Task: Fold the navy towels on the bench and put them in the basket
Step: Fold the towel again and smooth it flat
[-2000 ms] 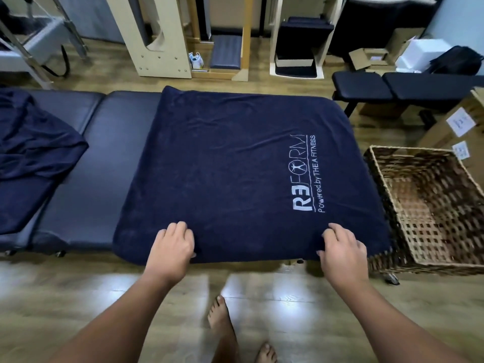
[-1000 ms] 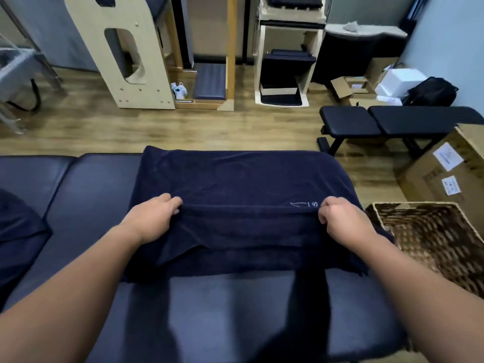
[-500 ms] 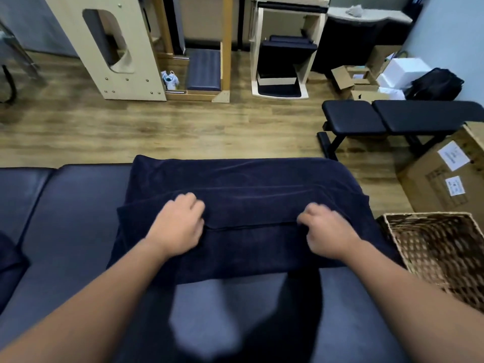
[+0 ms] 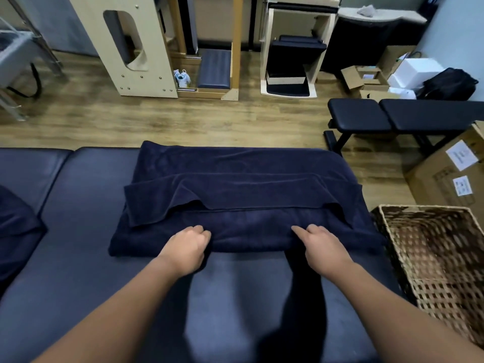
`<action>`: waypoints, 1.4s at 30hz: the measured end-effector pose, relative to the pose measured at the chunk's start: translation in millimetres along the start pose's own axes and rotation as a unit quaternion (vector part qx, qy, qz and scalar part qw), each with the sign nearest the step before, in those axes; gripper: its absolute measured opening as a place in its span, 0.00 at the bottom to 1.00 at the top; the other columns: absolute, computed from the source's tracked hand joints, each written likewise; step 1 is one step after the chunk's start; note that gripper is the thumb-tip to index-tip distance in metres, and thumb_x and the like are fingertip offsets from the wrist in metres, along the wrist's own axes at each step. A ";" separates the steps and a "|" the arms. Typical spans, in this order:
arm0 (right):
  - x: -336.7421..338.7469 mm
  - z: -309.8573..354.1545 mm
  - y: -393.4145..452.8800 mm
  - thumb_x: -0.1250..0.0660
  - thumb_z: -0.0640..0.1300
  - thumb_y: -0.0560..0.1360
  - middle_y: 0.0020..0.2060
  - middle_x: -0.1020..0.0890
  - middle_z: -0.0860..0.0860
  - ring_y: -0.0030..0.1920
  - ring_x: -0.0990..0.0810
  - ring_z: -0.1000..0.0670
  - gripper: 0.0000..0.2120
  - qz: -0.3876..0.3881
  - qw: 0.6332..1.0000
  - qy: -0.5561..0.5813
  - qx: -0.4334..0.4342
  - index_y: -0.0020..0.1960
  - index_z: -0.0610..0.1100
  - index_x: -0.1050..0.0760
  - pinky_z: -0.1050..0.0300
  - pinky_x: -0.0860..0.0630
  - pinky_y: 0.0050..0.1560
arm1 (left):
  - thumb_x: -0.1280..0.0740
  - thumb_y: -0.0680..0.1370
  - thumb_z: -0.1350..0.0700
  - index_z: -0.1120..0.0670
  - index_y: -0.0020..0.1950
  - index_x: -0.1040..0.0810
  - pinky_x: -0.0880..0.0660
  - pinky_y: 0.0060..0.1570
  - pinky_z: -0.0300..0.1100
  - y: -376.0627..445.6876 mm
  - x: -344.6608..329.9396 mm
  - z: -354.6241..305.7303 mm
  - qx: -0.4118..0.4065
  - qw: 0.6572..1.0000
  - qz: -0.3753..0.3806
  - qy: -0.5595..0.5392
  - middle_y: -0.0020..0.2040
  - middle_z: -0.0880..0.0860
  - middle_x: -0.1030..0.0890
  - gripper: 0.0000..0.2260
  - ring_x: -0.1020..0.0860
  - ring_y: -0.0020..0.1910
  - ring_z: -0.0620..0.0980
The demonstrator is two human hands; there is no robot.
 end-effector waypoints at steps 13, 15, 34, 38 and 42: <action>-37.9 11.9 -96.9 0.40 0.38 0.76 0.57 0.26 0.51 0.57 0.26 0.47 0.34 -0.009 1.000 0.022 -0.004 0.80 0.53 0.42 0.56 0.27 0.55 | 0.39 0.74 0.57 0.54 0.54 0.27 0.25 0.51 0.49 -81.1 -47.6 -38.4 0.037 0.997 0.064 -0.002 0.53 0.53 0.24 0.09 0.23 0.52 0.57; -43.4 13.1 -108.1 0.40 0.39 0.75 0.56 0.26 0.51 0.56 0.26 0.46 0.34 -0.011 1.000 0.025 -0.004 0.80 0.53 0.40 0.56 0.26 0.56 | 0.39 0.74 0.57 0.54 0.55 0.27 0.25 0.50 0.49 -94.4 -51.8 -44.8 0.041 0.996 0.074 -0.010 0.53 0.53 0.24 0.10 0.23 0.52 0.56; -13.2 -24.0 -65.5 0.34 0.38 0.76 0.76 0.38 0.42 0.24 0.31 0.51 0.32 -0.137 0.982 0.001 -0.128 0.77 0.49 0.41 0.57 0.38 0.24 | 0.43 0.80 0.60 0.58 0.81 0.55 0.31 0.34 0.47 -88.3 -12.8 33.5 0.313 0.950 -0.014 -0.013 0.44 0.53 0.22 0.32 0.27 0.36 0.53; 5.9 -37.7 -48.5 0.32 0.34 0.74 0.59 0.27 0.44 0.32 0.26 0.41 0.15 -0.166 0.977 0.014 -0.134 0.59 0.44 0.27 0.54 0.36 0.28 | 0.42 0.79 0.61 0.57 0.51 0.34 0.36 0.28 0.46 -77.1 -1.2 52.8 0.302 0.950 -0.078 -0.015 0.33 0.51 0.27 0.02 0.32 0.27 0.53; 28.8 -53.8 -29.0 0.27 0.30 0.67 0.43 0.23 0.40 0.35 0.25 0.36 0.12 -0.222 0.967 0.014 -0.126 0.49 0.37 0.23 0.53 0.38 0.29 | 0.42 0.80 0.61 0.58 0.59 0.32 0.39 0.28 0.46 -56.8 28.8 73.4 0.304 0.945 -0.123 -0.005 0.38 0.53 0.26 0.09 0.29 0.28 0.57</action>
Point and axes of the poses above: each hand's wrist, its own y-axis towards the middle knuckle, its own x-axis out of the back of the hand, z = x × y, the point moved 9 cm from there along y, towards the middle knuckle
